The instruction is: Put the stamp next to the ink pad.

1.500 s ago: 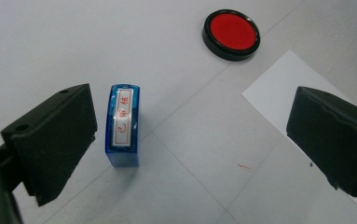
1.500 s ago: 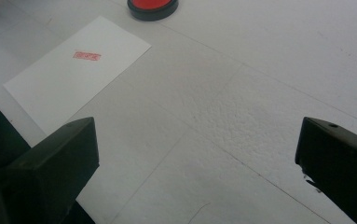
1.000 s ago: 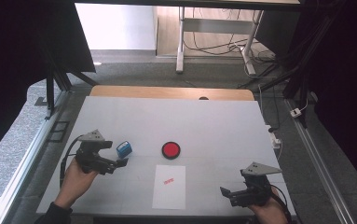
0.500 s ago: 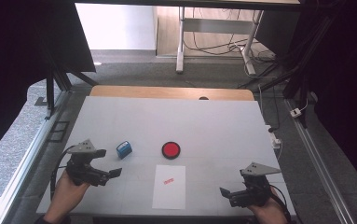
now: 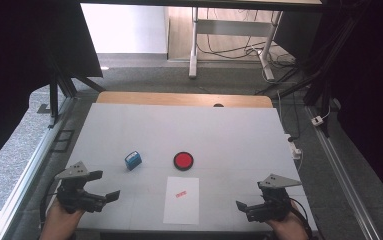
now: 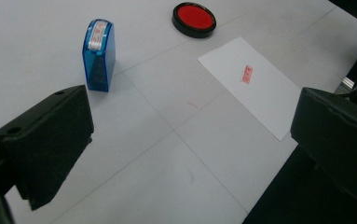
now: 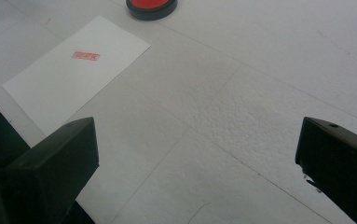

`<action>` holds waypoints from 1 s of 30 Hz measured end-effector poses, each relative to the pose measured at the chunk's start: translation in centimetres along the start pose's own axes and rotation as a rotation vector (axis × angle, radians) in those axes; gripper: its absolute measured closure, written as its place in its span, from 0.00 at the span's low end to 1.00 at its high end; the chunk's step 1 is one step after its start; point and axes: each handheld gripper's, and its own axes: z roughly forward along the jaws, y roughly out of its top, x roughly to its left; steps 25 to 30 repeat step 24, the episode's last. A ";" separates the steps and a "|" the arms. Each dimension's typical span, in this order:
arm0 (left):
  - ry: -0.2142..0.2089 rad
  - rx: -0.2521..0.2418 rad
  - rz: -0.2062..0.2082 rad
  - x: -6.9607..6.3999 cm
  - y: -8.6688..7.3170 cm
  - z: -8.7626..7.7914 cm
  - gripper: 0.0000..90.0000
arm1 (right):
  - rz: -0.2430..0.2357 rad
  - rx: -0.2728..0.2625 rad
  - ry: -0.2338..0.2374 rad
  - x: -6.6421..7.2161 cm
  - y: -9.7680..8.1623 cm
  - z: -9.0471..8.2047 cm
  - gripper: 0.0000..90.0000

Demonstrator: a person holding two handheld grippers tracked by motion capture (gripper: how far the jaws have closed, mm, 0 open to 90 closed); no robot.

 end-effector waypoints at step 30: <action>0.083 0.067 -0.013 -0.3 -2.7 -1.2 0.00 | -0.012 0.015 -0.006 0.2 0.1 0.1 0.00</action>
